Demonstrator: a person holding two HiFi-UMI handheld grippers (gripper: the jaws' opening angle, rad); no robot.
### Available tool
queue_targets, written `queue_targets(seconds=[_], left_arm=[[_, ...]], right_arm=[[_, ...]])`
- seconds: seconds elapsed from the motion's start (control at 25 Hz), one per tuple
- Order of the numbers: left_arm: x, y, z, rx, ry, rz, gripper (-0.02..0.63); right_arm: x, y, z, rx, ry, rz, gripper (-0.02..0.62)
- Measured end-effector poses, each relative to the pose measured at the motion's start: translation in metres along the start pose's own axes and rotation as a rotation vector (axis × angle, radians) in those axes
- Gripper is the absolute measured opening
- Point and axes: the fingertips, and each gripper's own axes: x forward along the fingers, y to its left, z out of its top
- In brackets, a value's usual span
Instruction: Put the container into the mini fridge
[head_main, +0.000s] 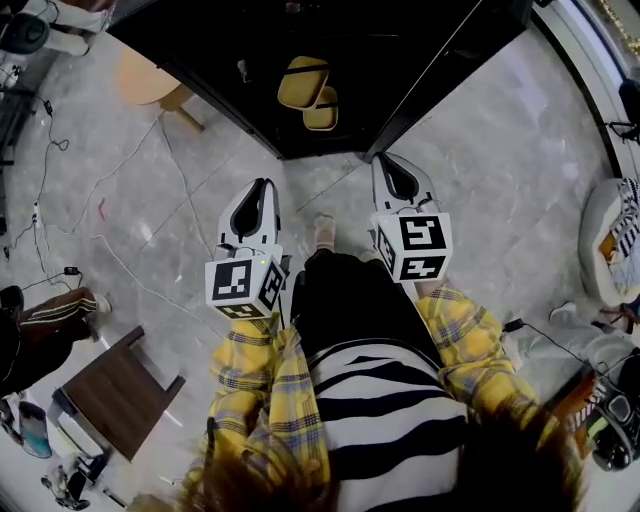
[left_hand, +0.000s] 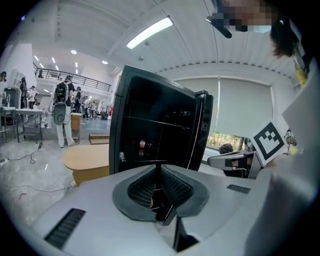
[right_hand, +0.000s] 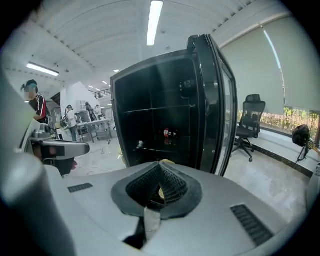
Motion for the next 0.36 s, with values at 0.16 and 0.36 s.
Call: queue_targets(seconds=[0.16,0.36], left_arm=[[-0.013,-0.010,0.003,0.001,0.000,0.002,0.043],[-0.020,-0.033,0.009,0.008,-0.011,-0.008,0.043]], right_arm=[[-0.015,0.001,0.002,0.006,-0.011,0.020,0.026],[-0.030,0.000,0.004,0.011,-0.024,0.040,0.026]])
